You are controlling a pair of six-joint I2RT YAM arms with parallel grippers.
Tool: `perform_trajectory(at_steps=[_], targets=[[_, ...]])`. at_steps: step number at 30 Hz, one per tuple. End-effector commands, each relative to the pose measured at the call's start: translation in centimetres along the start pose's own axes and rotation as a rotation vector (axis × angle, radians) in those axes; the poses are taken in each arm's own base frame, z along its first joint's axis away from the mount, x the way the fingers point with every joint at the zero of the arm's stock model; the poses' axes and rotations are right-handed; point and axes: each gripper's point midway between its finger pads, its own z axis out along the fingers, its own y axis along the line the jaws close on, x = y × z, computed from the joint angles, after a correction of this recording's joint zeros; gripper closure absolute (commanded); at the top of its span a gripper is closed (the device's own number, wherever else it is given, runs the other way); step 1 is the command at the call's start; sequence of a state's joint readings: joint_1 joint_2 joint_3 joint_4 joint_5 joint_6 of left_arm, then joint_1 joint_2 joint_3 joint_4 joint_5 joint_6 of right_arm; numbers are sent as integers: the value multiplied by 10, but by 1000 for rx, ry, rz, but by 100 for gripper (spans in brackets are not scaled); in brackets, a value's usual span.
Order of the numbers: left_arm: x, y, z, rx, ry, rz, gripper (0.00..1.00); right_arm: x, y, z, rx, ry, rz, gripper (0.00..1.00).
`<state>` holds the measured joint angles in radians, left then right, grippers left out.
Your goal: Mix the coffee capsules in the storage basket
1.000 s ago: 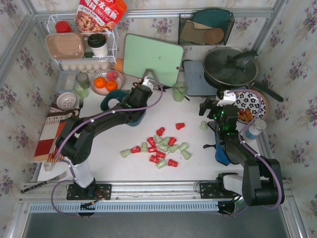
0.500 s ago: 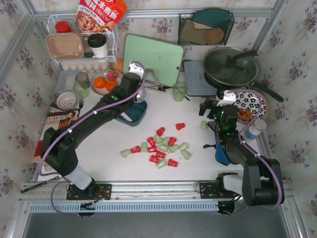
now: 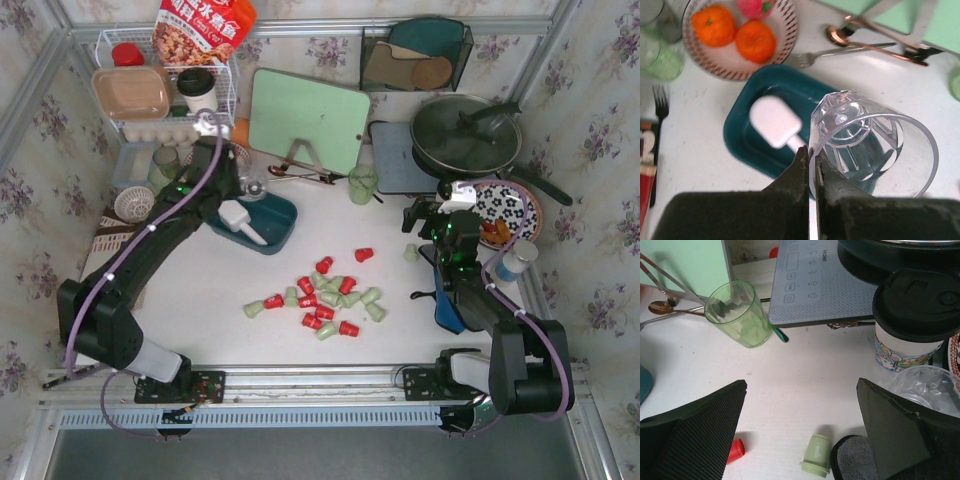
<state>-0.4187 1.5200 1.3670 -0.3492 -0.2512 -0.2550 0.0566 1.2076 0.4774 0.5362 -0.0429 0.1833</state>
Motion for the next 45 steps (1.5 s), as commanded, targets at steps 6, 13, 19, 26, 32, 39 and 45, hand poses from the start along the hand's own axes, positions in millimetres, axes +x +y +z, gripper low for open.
perform_trajectory(at_steps=[6, 13, 19, 26, 32, 39, 45], targets=[[39, 139, -15, -231, 64, -482, 100, -1, 0, 2, 2, 3, 2, 0], [82, 216, -9, -359, 188, -688, 100, 1, 0, 4, -1, 16, 3, 0], [85, 235, 8, -354, 262, -704, 100, 4, 1, 6, -7, 28, 7, 0], [80, 246, 36, -362, 312, -694, 100, 8, 2, 8, -14, 41, 9, 0], [87, 249, 60, -355, 371, -721, 98, 10, 2, 9, -15, 48, 9, 0], [78, 242, 80, -342, 356, -732, 76, 11, 3, 11, -19, 57, 10, 0], [71, 237, 90, -341, 340, -722, 63, 13, 2, 11, -16, 62, 7, 0]])
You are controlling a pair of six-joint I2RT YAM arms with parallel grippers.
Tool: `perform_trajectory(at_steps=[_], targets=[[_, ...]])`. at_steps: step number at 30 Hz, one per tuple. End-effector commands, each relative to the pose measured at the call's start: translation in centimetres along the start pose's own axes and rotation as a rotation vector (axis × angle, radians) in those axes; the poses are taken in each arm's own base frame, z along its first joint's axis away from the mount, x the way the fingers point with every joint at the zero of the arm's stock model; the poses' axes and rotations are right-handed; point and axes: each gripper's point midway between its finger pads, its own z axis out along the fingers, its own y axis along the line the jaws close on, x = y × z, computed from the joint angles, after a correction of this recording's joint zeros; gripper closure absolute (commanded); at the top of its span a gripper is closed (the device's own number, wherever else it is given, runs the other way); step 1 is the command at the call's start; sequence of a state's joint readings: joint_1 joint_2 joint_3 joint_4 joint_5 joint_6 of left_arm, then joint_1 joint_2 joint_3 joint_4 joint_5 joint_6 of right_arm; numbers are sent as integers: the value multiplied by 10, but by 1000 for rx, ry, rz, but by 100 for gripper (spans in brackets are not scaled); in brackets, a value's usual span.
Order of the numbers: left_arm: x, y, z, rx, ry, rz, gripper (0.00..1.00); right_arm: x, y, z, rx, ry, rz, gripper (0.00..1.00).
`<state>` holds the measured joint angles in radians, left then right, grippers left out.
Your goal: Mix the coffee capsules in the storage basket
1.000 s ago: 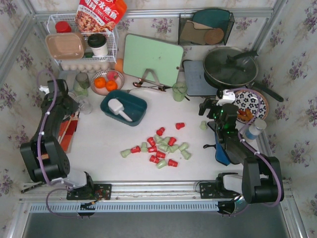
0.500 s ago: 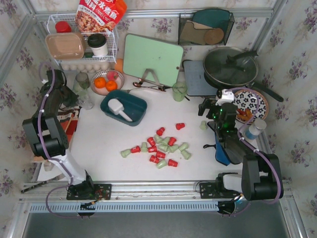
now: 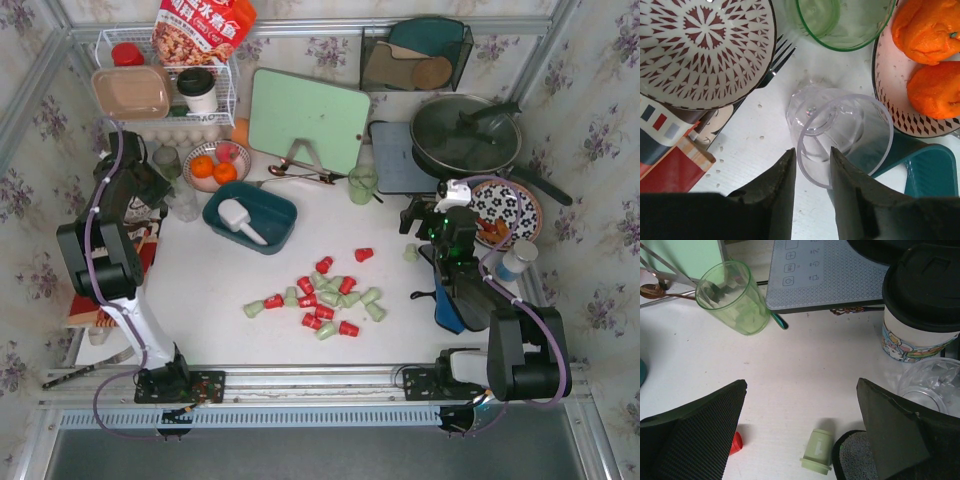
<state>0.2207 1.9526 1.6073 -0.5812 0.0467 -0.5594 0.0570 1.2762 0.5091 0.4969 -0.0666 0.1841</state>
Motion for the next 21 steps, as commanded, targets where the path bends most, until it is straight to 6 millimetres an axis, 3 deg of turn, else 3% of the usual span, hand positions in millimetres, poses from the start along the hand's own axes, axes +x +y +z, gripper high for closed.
perform_trajectory(at_steps=[1, 6, 11, 16, 21], targets=[[-3, -4, 2, 7, -9, -22, 62, -6, 3, 2, -10, -17, 2, 0], [-13, -6, -21, 12, -107, 8, 52, -7, 3, 2, -14, -18, 3, 0], [-20, -23, -71, 37, -236, 134, 34, -7, 5, 2, -22, -15, 4, 0], [21, -57, -94, 86, -239, 285, 32, -6, 4, 2, -18, -12, 3, 0], [80, -87, -88, 112, -165, 367, 32, -6, 4, 3, -16, -9, 5, 0]])
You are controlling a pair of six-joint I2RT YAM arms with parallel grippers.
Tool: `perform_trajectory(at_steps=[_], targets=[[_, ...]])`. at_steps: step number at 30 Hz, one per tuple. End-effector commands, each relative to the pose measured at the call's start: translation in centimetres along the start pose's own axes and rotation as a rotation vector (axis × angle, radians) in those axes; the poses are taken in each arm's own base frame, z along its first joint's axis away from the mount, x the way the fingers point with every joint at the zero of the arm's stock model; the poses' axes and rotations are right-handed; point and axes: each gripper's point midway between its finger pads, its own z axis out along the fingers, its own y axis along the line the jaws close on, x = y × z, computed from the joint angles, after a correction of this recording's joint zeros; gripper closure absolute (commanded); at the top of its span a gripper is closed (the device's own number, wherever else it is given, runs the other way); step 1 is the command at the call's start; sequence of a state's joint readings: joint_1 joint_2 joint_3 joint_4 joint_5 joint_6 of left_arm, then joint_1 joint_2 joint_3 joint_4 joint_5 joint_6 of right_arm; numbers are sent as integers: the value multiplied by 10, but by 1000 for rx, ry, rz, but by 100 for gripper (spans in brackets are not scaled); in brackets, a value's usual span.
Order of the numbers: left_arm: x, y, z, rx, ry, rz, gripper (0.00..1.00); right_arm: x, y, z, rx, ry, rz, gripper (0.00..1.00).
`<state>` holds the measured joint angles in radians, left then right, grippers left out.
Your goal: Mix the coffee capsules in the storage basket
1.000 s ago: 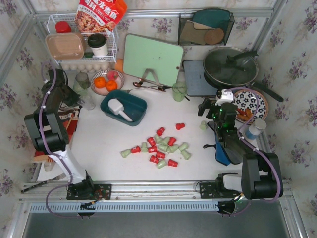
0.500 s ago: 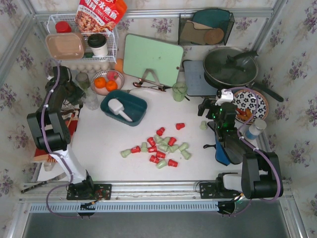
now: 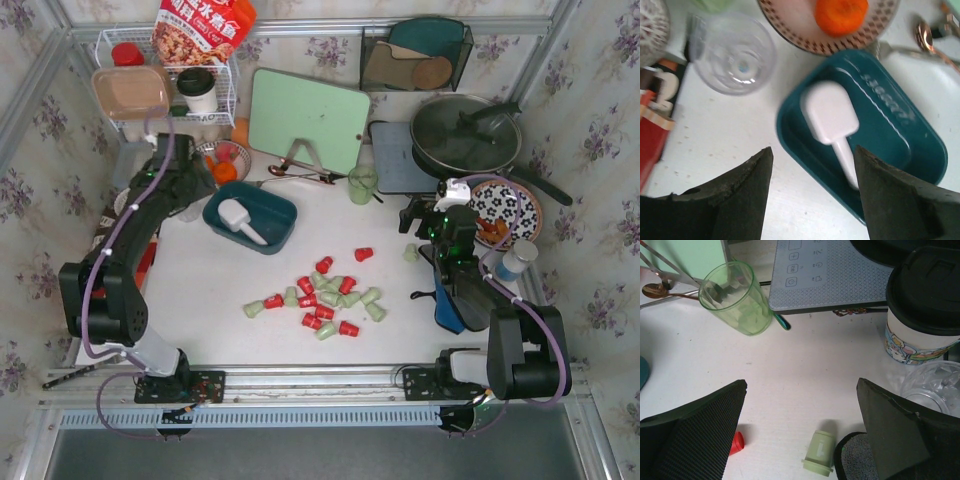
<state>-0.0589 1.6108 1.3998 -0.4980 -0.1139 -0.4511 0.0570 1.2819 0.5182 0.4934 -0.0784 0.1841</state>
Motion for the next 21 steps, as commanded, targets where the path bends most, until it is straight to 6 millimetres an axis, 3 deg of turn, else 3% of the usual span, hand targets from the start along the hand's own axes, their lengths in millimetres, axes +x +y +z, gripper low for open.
perform_trajectory(at_steps=[1, 4, 9, 15, 21], targets=[[31, -28, 3, 7, 43, 45, 32, -4, 1, 1, -4, -10, 5, 0], [51, -55, 8, 23, 77, 46, 32, -3, 2, 2, -6, -4, 5, 0], [94, -79, 25, -23, 185, -35, 34, -5, 1, 1, 1, -4, 1, 0], [124, -66, 38, -227, 247, -141, 35, -5, 1, 0, 0, -5, 2, 0], [141, -68, 55, -254, 290, -161, 36, -6, 3, 1, -8, -3, 6, 0]])
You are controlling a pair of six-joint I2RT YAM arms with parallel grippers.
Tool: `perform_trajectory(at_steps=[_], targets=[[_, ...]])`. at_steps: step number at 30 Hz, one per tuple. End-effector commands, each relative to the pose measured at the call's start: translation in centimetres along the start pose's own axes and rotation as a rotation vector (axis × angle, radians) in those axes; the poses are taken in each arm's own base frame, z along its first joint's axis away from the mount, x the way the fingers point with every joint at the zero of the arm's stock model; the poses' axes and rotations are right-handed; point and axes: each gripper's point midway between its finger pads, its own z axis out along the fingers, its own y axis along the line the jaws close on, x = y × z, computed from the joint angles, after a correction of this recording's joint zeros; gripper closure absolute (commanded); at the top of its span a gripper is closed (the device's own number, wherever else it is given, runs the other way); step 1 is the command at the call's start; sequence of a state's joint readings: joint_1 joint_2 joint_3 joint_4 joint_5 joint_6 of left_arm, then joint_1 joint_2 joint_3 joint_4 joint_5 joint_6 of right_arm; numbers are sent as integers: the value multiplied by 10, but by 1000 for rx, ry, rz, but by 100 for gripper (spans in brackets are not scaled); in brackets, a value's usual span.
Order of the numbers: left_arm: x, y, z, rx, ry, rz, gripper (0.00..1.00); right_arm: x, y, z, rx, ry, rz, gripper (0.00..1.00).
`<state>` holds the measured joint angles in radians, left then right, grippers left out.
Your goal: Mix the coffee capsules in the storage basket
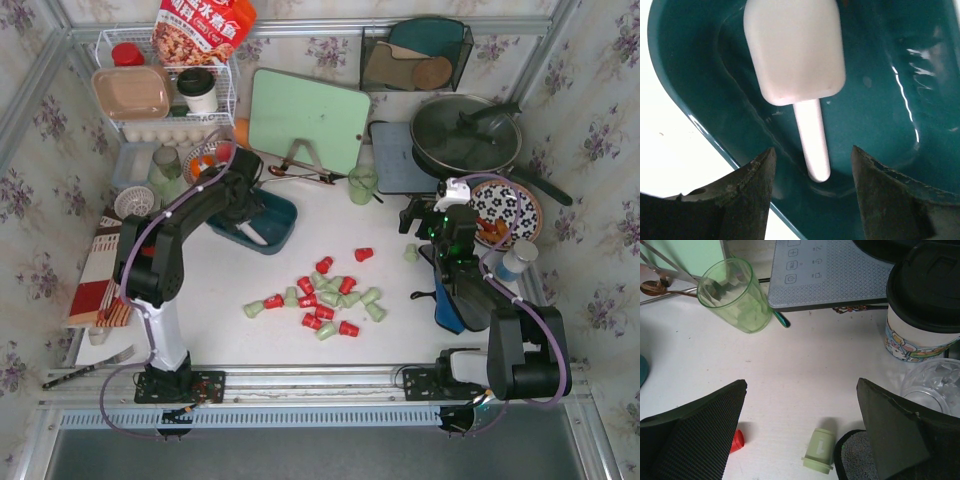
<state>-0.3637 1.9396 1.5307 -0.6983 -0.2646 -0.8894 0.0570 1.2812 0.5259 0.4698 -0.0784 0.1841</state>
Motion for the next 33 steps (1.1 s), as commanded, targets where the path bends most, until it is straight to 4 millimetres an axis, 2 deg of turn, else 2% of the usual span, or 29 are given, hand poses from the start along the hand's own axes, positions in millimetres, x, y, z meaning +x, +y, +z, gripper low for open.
perform_trajectory(at_steps=[1, 8, 12, 15, 19, 25, 29, 33], targets=[[6, 7, 10, -61, 13, -63, 36, -8, 4, 1, -13, -18, 4, 0], [12, 5, 37, -115, 38, -69, 38, -8, 4, 1, -17, -16, 6, 0], [16, 12, 51, -180, 45, -80, 39, -8, 5, 1, -18, -14, 6, 0], [19, 17, 56, -225, 60, -69, 43, -7, 5, 1, -21, -13, 7, 0], [26, 22, 63, -245, 65, -64, 44, -8, 5, 1, -21, -14, 8, 0], [28, 29, 63, -269, 20, -67, 52, -8, 6, 1, -21, -13, 8, 0], [26, 24, 62, -234, 1, -74, 62, -8, 5, 1, -21, -11, 8, 0], [22, 17, 58, -200, -20, -71, 85, -8, 5, 1, -20, -13, 8, 0]])
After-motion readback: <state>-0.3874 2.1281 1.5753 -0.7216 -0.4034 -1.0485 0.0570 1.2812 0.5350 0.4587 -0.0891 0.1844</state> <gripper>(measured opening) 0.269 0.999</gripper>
